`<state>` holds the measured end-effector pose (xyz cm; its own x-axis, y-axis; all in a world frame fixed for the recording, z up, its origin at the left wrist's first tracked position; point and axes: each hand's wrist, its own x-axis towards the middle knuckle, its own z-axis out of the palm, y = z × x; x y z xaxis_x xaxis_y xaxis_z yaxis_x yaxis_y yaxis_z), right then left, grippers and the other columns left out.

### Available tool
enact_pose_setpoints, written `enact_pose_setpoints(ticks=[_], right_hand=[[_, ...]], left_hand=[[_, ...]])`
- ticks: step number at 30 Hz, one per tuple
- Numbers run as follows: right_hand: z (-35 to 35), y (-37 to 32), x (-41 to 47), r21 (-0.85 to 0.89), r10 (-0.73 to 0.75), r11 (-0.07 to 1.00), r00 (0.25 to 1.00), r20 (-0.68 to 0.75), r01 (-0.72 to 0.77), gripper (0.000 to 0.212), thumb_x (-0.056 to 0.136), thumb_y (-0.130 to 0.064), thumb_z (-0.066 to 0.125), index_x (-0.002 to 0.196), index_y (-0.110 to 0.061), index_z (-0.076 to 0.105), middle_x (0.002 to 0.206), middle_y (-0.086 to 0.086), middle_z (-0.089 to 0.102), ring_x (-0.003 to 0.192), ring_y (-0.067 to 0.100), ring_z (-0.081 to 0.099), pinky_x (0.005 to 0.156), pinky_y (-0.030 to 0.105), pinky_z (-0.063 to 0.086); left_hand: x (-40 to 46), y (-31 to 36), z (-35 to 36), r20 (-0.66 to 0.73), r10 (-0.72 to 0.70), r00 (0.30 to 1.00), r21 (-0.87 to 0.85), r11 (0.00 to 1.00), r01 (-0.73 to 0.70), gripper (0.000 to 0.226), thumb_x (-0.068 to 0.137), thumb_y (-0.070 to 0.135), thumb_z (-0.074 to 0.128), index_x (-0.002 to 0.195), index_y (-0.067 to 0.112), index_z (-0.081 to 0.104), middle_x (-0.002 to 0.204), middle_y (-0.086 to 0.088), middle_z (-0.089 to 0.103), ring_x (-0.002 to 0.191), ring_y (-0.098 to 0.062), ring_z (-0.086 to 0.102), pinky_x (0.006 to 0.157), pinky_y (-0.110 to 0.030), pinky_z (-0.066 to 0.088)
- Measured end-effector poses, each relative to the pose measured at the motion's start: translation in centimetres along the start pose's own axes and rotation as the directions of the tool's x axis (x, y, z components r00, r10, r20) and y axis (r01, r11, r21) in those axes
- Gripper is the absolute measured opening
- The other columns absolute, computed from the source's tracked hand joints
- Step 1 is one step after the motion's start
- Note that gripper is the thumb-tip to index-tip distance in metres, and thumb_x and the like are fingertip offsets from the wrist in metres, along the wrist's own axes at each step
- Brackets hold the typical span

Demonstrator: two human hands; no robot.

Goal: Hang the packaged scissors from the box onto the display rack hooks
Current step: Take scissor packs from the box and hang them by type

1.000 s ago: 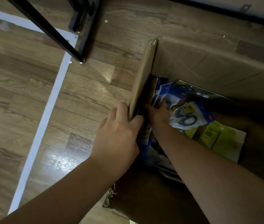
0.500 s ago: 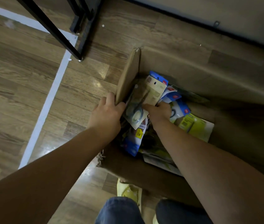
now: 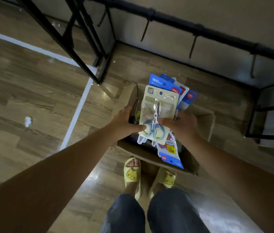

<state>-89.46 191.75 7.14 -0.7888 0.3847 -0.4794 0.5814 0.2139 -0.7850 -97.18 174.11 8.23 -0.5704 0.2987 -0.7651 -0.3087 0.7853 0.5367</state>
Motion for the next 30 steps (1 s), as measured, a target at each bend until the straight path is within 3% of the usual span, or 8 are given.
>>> enact_pose_setpoints(ticks=[4, 7, 11, 15, 18, 21, 27, 30], right_hand=[[-5.4, -8.1, -4.8, 0.047, -0.056, 0.997, 0.998, 0.032, 0.054, 0.019, 0.068, -0.015, 0.080, 0.069, -0.027, 0.065, 0.067, -0.007, 0.067, 0.068, 0.006, 0.066, 0.064, 0.023, 0.051], [-9.0, -13.8, -8.3, 0.132, -0.129, 0.984, 0.989, 0.071, 0.119, 0.025, 0.069, -0.011, 0.080, 0.062, -0.030, 0.065, 0.061, -0.011, 0.068, 0.061, 0.001, 0.065, 0.056, 0.016, 0.050], [-13.4, -20.7, -12.5, 0.267, -0.221, 0.941, 0.975, 0.023, 0.207, 0.023, 0.068, -0.005, 0.078, 0.070, -0.027, 0.070, 0.079, -0.001, 0.072, 0.089, 0.029, 0.068, 0.079, 0.040, 0.056], [-17.7, -27.2, -16.4, 0.445, -0.401, 0.818, 0.916, -0.015, 0.365, 0.029, 0.070, 0.005, 0.072, 0.095, -0.010, 0.073, 0.098, 0.010, 0.072, 0.097, 0.028, 0.067, 0.082, 0.042, 0.053], [-20.8, -31.3, -19.1, 0.503, -0.483, 0.757, 0.875, 0.004, 0.416, 0.030, 0.074, 0.010, 0.065, 0.092, -0.012, 0.074, 0.088, 0.002, 0.074, 0.081, 0.013, 0.070, 0.063, 0.021, 0.052], [-23.6, -34.8, -21.1, 0.457, -0.535, 0.744, 0.844, -0.032, 0.488, 0.028, 0.074, 0.009, 0.068, 0.096, -0.007, 0.069, 0.077, -0.010, 0.073, 0.070, 0.003, 0.068, 0.056, 0.013, 0.048], [-26.5, -39.0, -24.0, 0.493, -0.584, 0.662, 0.801, -0.133, 0.565, 0.033, 0.075, 0.014, 0.062, 0.089, -0.015, 0.067, 0.080, -0.008, 0.073, 0.076, 0.008, 0.069, 0.061, 0.022, 0.055], [-27.4, -40.3, -25.0, 0.487, -0.584, 0.629, 0.782, -0.217, 0.605, 0.038, 0.075, 0.013, 0.063, 0.093, -0.020, 0.067, 0.098, 0.001, 0.072, 0.094, 0.020, 0.067, 0.078, 0.037, 0.056]], left_hand=[[-6.4, 6.9, -3.3, 0.156, 0.067, 0.986, -0.282, 0.959, -0.020, 0.090, 0.070, 0.013, 0.080, 0.143, 0.022, 0.029, 0.115, 0.019, 0.056, 0.107, -0.006, 0.052, 0.077, -0.009, 0.040], [-11.4, 12.0, -5.8, 0.192, 0.297, 0.935, -0.377, 0.902, -0.210, 0.044, 0.073, -0.002, 0.073, 0.105, 0.026, 0.061, 0.089, 0.017, 0.071, 0.092, -0.007, 0.065, 0.066, -0.011, 0.049], [-18.2, 18.5, -8.6, 0.258, 0.416, 0.872, -0.507, 0.826, -0.245, 0.020, 0.077, -0.002, 0.063, 0.082, 0.015, 0.073, 0.080, 0.005, 0.074, 0.076, -0.007, 0.069, 0.066, -0.019, 0.054], [-24.3, 24.5, -10.1, 0.365, 0.534, 0.763, -0.640, 0.739, -0.211, 0.034, 0.080, 0.008, 0.043, 0.092, 0.009, 0.074, 0.090, -0.006, 0.074, 0.081, -0.018, 0.070, 0.072, -0.027, 0.056], [-28.7, 28.3, -11.3, 0.300, 0.566, 0.768, -0.679, 0.692, -0.245, 0.034, 0.075, 0.013, 0.050, 0.102, 0.008, 0.069, 0.092, -0.008, 0.073, 0.079, -0.021, 0.070, 0.068, -0.027, 0.056], [-32.2, 31.3, -12.0, 0.206, 0.638, 0.742, -0.662, 0.649, -0.375, 0.052, 0.073, 0.012, 0.051, 0.124, 0.003, 0.054, 0.112, -0.014, 0.065, 0.095, -0.028, 0.064, 0.082, -0.035, 0.054], [-37.6, 35.9, -12.8, 0.125, 0.778, 0.615, -0.643, 0.536, -0.547, 0.045, 0.076, 0.006, 0.047, 0.120, 0.007, 0.055, 0.109, -0.009, 0.067, 0.092, -0.021, 0.066, 0.080, -0.032, 0.051], [-39.1, 37.4, -12.9, 0.011, 0.774, 0.633, -0.565, 0.527, -0.635, 0.049, 0.069, 0.009, 0.056, 0.117, 0.008, 0.058, 0.112, -0.010, 0.065, 0.095, -0.023, 0.064, 0.088, -0.036, 0.047]])
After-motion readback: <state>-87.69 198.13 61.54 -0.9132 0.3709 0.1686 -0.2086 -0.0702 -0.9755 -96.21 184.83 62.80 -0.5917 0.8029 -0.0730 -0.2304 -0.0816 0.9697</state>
